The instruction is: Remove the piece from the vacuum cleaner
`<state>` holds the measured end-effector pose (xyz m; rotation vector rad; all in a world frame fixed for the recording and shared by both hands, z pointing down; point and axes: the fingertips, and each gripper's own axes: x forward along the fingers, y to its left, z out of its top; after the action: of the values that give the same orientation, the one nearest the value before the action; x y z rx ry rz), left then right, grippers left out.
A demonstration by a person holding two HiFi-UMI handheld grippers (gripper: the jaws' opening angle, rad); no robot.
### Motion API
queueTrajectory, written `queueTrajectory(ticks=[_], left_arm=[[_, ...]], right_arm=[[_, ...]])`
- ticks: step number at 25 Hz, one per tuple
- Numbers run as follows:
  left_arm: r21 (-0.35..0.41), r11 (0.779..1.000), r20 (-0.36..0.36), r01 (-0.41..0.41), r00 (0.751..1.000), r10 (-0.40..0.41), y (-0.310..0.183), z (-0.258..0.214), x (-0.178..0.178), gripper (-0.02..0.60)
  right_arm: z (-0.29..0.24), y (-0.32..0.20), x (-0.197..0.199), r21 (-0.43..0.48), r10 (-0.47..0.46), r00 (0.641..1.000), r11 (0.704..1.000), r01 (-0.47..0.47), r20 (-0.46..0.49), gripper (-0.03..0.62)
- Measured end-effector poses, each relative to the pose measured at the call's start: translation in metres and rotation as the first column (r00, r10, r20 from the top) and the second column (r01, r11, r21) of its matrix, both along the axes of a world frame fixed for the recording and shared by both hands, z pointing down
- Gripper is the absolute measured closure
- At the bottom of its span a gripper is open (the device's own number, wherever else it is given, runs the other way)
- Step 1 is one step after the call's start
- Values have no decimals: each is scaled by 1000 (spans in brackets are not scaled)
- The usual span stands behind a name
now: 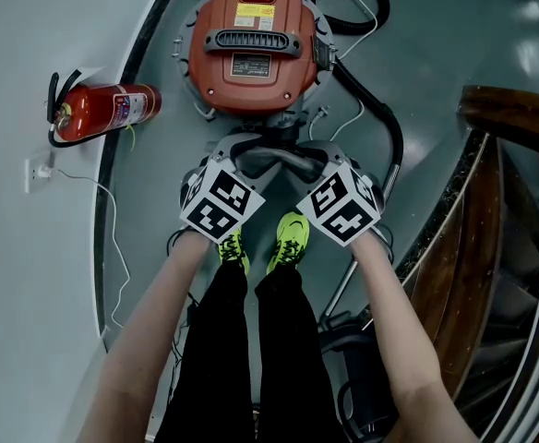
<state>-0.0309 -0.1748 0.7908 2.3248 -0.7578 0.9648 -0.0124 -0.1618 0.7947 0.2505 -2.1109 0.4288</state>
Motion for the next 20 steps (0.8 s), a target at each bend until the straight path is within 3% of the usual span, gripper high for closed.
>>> queueTrajectory(ticks=[10, 20], left_arm=[[-2, 1000, 9, 10, 1000, -10, 1, -1, -3, 423], [-2, 1000, 38, 7, 999, -7, 2, -1, -6, 454]], right_arm=[[-4, 3, 1, 32, 6, 1000, 999, -6, 24, 511], [-4, 2, 1, 33, 11, 999, 999, -13, 31, 520]])
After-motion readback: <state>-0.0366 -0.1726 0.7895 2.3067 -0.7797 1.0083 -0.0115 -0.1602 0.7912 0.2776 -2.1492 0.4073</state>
